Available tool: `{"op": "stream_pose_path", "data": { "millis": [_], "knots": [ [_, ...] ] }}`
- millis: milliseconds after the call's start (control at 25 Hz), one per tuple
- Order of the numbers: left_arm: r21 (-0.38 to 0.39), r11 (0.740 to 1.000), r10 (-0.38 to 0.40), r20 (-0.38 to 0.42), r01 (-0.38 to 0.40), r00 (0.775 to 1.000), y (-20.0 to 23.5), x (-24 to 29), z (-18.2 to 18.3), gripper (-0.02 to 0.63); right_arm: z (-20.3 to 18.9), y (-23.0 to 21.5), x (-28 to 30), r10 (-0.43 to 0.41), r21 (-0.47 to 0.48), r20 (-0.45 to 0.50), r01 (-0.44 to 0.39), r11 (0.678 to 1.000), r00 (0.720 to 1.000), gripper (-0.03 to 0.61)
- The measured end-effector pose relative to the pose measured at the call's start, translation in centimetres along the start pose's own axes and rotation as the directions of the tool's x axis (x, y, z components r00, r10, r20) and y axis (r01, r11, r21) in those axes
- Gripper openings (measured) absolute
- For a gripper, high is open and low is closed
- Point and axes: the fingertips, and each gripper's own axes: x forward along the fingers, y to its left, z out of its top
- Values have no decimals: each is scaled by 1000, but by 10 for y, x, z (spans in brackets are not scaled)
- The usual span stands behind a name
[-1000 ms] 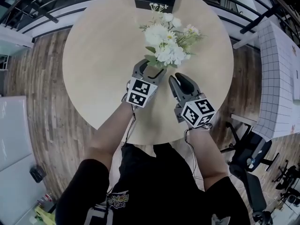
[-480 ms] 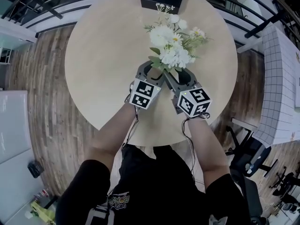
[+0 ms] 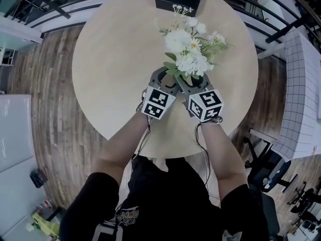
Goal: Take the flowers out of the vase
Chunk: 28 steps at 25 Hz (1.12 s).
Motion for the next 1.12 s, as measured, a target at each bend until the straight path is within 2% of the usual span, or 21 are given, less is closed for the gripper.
{"op": "stream_pose_path", "data": {
  "millis": [440,760,840,1000,1120],
  "knots": [
    [2,1000,-5,2,5,1000,0,-1,0,233,5,1,4,9,-32,37,-8,999,999,199],
    [5,1000,-9,-1,9,1000,-2,1,0,233,14,0,8,16,-22,71,-15,1000,997,199],
    [8,1000,-11,-1,11,1000,-2,1,0,233,17,-3,8,8,-20,83,-7,1000,997,186],
    [5,1000,-11,1,11,1000,-1,-1,-1,233,19,-4,7,-8,-43,91,12,999,996,112],
    [7,1000,-14,1,14,1000,-1,0,-2,233,21,-5,6,-4,-54,88,9,999,996,94]
  ]
}}
